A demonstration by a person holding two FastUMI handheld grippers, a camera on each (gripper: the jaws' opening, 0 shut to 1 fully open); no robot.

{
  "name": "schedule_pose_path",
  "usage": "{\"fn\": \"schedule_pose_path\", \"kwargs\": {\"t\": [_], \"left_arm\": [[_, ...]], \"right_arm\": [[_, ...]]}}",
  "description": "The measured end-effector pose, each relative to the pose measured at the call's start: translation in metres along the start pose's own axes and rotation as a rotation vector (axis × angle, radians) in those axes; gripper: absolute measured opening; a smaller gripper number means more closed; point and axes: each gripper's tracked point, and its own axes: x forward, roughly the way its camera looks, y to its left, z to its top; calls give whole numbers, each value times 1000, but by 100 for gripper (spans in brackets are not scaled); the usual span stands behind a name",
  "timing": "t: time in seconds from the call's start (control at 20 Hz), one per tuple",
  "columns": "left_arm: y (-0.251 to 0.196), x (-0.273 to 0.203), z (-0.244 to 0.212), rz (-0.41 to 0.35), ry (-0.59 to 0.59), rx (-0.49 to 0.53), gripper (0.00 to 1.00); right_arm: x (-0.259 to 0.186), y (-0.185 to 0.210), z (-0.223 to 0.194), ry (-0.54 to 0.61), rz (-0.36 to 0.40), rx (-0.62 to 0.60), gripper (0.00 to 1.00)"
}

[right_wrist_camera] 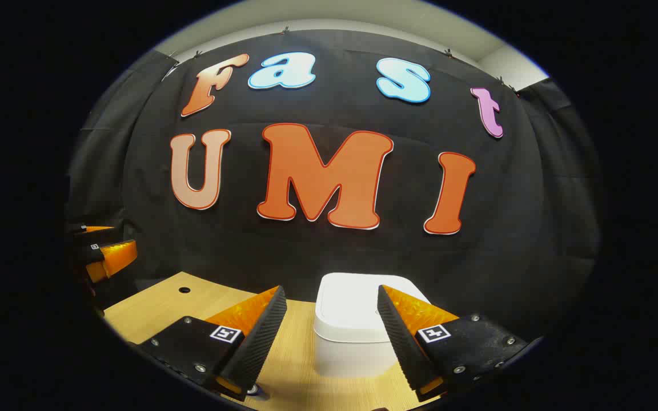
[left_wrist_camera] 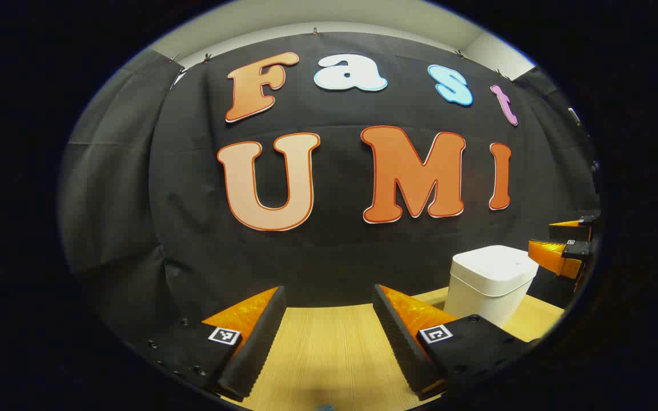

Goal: Press the lid of the desktop garbage bin to open it, pick up the crumpled paper on the desktop and throw it into the bin, then pick up the pop can on the desktop and drop it into the bin, and finally close the garbage bin lid.

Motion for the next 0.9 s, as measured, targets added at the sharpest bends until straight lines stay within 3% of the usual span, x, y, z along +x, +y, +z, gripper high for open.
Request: {"fn": "schedule_pose_path", "kwargs": {"t": [0.9], "left_arm": [[-8,1,3,18,-1,3,98]], "right_arm": [[20,13,7,-8,66,1,96]]}}
